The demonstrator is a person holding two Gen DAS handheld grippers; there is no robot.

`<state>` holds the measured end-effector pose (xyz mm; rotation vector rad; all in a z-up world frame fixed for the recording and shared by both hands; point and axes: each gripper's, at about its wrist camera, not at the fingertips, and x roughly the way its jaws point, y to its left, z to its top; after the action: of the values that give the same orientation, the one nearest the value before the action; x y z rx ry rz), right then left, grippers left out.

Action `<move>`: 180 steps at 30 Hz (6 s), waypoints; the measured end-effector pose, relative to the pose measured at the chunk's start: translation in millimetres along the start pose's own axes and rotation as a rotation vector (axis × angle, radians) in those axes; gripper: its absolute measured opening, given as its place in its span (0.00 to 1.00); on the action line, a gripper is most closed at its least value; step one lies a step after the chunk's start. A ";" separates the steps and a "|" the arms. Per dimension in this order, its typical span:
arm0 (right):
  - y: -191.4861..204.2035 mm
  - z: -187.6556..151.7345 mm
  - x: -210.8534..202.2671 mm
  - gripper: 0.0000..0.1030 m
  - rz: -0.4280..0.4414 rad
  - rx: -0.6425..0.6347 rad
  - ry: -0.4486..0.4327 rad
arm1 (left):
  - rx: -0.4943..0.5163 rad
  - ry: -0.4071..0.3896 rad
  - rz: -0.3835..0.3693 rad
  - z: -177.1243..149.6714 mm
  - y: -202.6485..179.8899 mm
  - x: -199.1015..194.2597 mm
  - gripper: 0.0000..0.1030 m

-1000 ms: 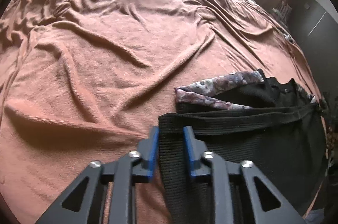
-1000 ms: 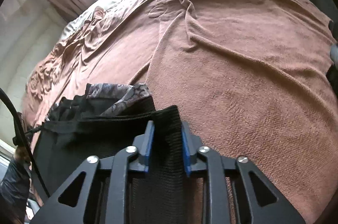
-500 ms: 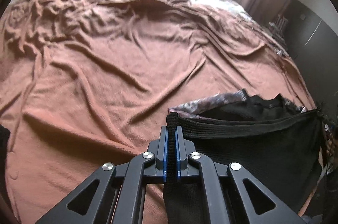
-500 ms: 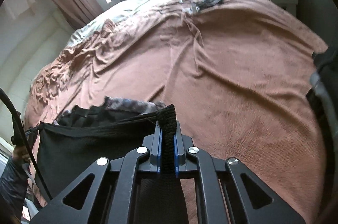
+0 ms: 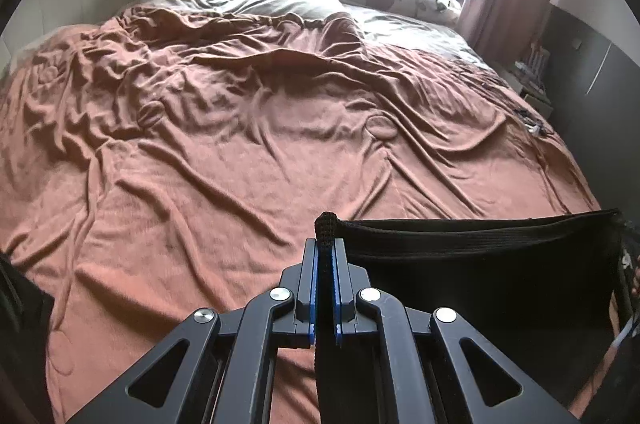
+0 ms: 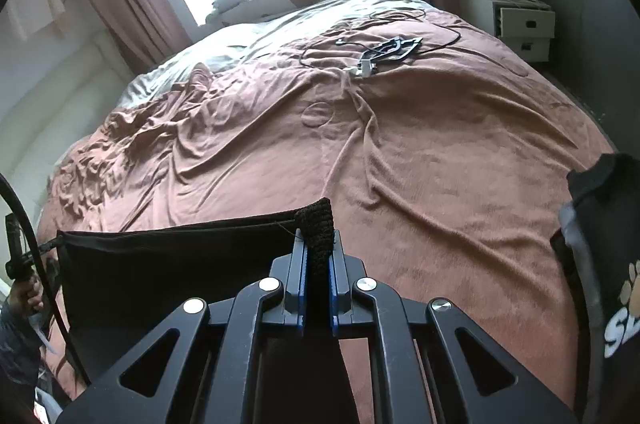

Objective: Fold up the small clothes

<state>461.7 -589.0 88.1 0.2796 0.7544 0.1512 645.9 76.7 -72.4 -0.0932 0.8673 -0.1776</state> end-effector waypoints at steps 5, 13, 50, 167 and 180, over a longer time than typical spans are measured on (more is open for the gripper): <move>2.1 14.8 41.8 0.05 -0.045 0.002 0.058 | 0.009 0.060 0.047 8.7 3.3 41.3 0.06; -2.4 17.5 113.5 0.05 -0.123 0.018 0.194 | 0.052 0.194 0.129 -2.9 3.7 105.8 0.06; 8.1 -15.8 -14.4 0.67 -0.076 -0.008 0.158 | -0.061 0.139 0.102 -43.8 -4.9 -6.4 0.56; -49.3 -241.4 -114.4 0.00 0.249 0.548 0.029 | -0.733 -0.089 -0.280 -280.8 32.4 -147.2 0.05; -23.7 -232.6 -131.0 0.03 0.077 0.326 0.111 | -0.759 -0.041 -0.278 -305.1 32.2 -144.3 0.10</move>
<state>207.0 -596.9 5.0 0.6145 0.8785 0.1171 324.8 133.4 -165.7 -0.9252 0.8403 -0.0968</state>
